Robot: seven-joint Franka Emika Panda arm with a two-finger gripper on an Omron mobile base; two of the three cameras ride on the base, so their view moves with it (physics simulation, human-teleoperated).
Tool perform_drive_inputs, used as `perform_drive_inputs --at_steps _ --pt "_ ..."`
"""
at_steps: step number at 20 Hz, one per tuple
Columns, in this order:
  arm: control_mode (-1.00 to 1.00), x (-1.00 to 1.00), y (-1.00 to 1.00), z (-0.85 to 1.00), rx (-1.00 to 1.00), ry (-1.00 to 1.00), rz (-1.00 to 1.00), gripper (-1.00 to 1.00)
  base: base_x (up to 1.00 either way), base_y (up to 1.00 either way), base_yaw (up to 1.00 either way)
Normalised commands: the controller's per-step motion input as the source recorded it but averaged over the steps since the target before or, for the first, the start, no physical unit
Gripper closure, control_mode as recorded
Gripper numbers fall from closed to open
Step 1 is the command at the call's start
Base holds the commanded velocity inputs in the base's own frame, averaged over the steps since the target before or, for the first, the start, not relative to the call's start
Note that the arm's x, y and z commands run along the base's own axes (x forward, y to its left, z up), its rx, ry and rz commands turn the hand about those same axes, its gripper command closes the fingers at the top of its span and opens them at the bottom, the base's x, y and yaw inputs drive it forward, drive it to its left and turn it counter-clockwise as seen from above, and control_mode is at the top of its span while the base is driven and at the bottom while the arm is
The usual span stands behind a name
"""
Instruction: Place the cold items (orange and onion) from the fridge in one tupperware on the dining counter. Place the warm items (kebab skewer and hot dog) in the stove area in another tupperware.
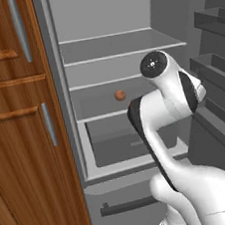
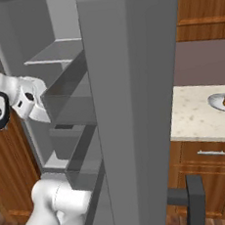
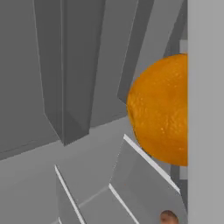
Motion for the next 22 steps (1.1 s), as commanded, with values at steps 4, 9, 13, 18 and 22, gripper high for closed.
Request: perform_drive_inputs --at_steps 4,9,13,18,22 --pt "-1.0 -0.88 -0.03 -0.79 0.21 -0.3 0.0 1.0 0.0 0.0 0.0" --pt "-1.0 -0.06 0.08 -0.42 0.31 -0.35 0.0 1.0 0.0 0.0 0.0" --pt "-1.0 0.05 0.0 -0.18 0.41 -0.2 0.0 1.0 0.0 0.0 0.0" --pt "-1.0 0.04 -0.01 -0.28 0.42 -0.03 0.0 1.0 0.0 0.0 0.0" --pt "-1.0 -0.01 -0.04 -0.59 0.35 -0.06 -0.11 1.0 0.0 0.0 0.0"
